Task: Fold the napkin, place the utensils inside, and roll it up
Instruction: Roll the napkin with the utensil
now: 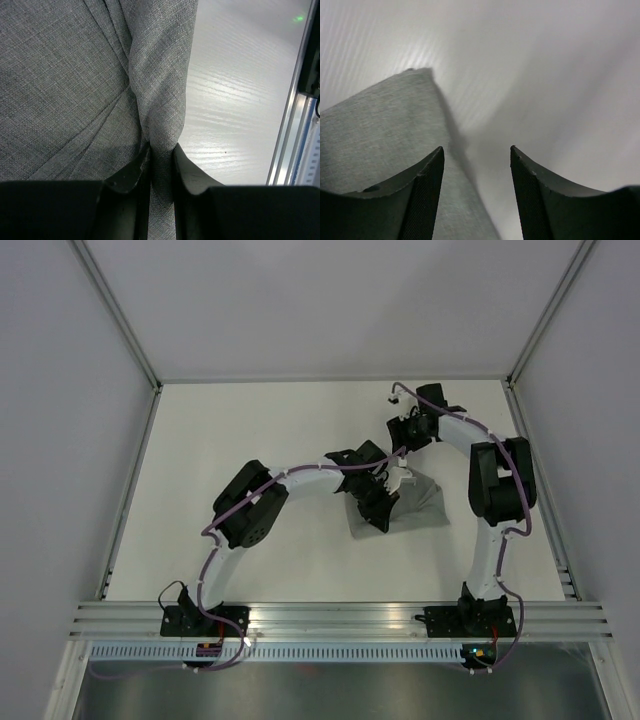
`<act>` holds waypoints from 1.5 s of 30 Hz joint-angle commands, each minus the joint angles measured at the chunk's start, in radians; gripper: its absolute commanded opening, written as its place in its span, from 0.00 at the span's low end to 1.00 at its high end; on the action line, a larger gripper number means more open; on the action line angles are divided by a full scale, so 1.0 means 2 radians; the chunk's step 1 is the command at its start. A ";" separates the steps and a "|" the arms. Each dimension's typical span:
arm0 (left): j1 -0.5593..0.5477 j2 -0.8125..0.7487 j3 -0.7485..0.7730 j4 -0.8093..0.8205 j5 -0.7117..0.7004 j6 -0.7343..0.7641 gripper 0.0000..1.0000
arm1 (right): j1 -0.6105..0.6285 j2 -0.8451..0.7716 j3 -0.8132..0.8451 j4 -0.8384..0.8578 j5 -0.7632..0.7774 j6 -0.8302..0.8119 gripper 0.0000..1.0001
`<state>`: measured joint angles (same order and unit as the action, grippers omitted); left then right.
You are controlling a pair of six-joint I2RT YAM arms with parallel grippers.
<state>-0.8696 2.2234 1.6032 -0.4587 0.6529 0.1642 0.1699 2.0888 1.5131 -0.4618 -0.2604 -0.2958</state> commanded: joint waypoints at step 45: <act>0.051 0.168 0.090 -0.262 0.022 -0.018 0.02 | 0.210 -0.488 -0.526 0.128 -0.016 -0.321 0.63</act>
<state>-0.7654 2.4451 1.8339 -0.9115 0.9920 0.1276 0.5800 1.1137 0.4709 -0.3088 -0.3458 -0.9218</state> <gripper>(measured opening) 0.240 0.624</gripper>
